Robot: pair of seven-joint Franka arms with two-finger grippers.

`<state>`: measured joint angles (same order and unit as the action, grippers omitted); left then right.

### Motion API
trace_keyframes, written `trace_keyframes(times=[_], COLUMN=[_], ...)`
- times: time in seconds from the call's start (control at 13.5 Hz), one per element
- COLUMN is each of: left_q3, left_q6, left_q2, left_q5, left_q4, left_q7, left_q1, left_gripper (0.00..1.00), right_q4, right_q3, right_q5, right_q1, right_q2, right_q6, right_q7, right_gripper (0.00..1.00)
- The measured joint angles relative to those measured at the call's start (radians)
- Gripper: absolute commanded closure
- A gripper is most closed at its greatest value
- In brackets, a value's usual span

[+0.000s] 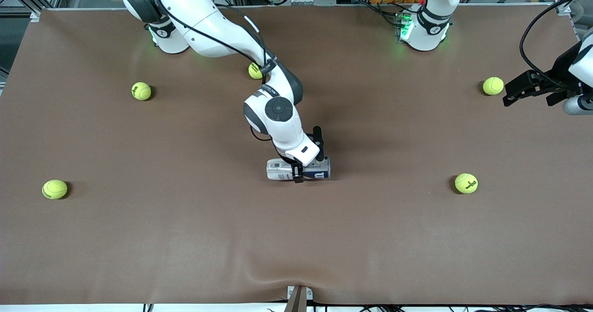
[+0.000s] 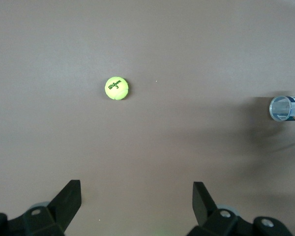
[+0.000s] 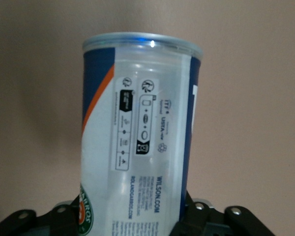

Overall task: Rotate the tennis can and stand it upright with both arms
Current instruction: 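Drag the can with the right gripper toward the table middle, release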

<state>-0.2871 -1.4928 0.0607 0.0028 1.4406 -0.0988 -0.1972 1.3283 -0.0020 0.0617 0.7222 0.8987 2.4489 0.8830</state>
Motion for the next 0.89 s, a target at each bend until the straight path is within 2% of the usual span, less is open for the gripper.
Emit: trace_keyframes(times=[0.37,0.59,0.89], left_q3=[0.0,0.0,0.0], left_q6=[0.0,0.0,0.0], left_q2=[0.0,0.002,0.007], left_q5=[0.0,0.0,0.0], left_q4=[0.0,0.0,0.0], left_q7=[0.0,0.0,0.0], left_q1=[0.0,0.0,0.0], left_gripper=[0.0,0.0,0.0], right_q4=[-0.022,-0.026,-0.026], right_q3=[-0.007,-0.007,-0.013], right_q5=[0.022,0.014,-0.141], right_q1=[-0.001,-0.004,-0.024], right_q2=[0.007,-0.028,-0.135], right_q6=[0.0,-0.049,-0.234], right_q7=[0.01,0.01,0.005], right_gripper=[0.0,0.0,0.0])
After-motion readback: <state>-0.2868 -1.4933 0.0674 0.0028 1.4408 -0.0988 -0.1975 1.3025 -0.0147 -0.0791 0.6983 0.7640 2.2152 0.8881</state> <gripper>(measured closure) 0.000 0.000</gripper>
